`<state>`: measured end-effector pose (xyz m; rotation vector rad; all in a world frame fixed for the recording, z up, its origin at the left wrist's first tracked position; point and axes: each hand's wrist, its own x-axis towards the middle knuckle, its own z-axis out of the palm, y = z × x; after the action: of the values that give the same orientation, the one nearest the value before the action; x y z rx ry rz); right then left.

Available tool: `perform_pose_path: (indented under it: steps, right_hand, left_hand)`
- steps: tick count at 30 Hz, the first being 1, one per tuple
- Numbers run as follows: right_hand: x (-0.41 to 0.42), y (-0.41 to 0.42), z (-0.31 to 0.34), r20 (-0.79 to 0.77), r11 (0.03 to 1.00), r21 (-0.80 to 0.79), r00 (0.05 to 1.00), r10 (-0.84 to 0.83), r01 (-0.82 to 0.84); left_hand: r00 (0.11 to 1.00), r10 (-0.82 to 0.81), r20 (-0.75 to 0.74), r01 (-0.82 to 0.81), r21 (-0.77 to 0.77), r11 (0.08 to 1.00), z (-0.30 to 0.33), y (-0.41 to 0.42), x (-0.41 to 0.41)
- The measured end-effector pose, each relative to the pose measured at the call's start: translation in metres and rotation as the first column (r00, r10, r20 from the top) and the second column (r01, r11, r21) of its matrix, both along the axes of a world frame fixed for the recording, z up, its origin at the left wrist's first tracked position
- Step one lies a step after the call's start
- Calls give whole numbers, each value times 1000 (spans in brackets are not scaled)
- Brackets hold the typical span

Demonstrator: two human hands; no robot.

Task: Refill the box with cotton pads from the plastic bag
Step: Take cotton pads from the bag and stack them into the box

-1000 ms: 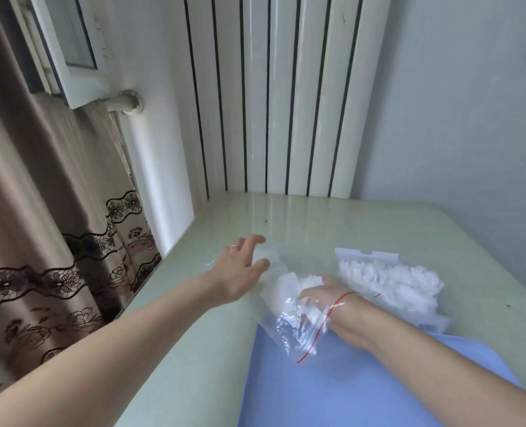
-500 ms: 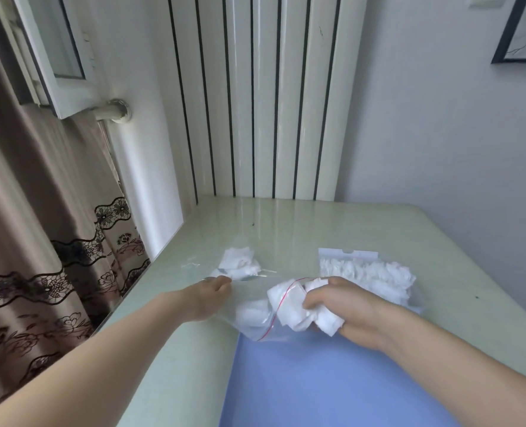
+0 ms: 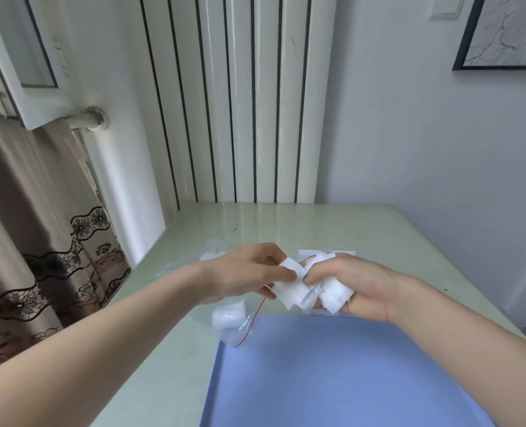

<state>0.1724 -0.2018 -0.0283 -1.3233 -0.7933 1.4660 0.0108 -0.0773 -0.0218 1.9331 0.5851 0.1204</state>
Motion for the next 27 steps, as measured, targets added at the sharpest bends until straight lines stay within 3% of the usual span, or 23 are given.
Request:
perform_pose_path:
  steps: [4, 6, 9, 12, 16, 20, 23, 27]
  right_hand:
    - [0, -3, -1, -122, 999, 23, 992, 30, -28]
    - [1, -5, -3, -113, 1000, 11, 993, 20, -19]
    - [6, -9, -7, 43, 996, -21, 996, -82, 83]
    - [16, -16, -5, 81, 986, -33, 984, -161, 164]
    - [29, -20, 3, 117, 953, 92, 947, -299, 289]
    - [18, -14, 5, 146, 972, 137, 966, -212, 192]
    - [10, -10, 1, 167, 972, 161, 966, -198, 171]
    - [10, -7, -4, 331, 954, 183, 899, -286, 236]
  left_hand:
    - [999, 46, 12, -44, -123, 991, -8, 0, 5]
    - [997, 66, 48, -56, -182, 982, -12, 2, 7]
    - [993, 95, 65, -85, -135, 987, -15, 4, 8]
    - [990, 115, 82, -110, -70, 992, -17, 8, 8]
    - [991, 81, 105, -87, 54, 995, -17, 12, 13]
    - [993, 41, 115, -54, 104, 993, -17, 5, 28]
    - [991, 85, 103, -91, 49, 995, -19, 0, 37]
    - [977, 175, 123, -157, -147, 977, -23, 3, 43]
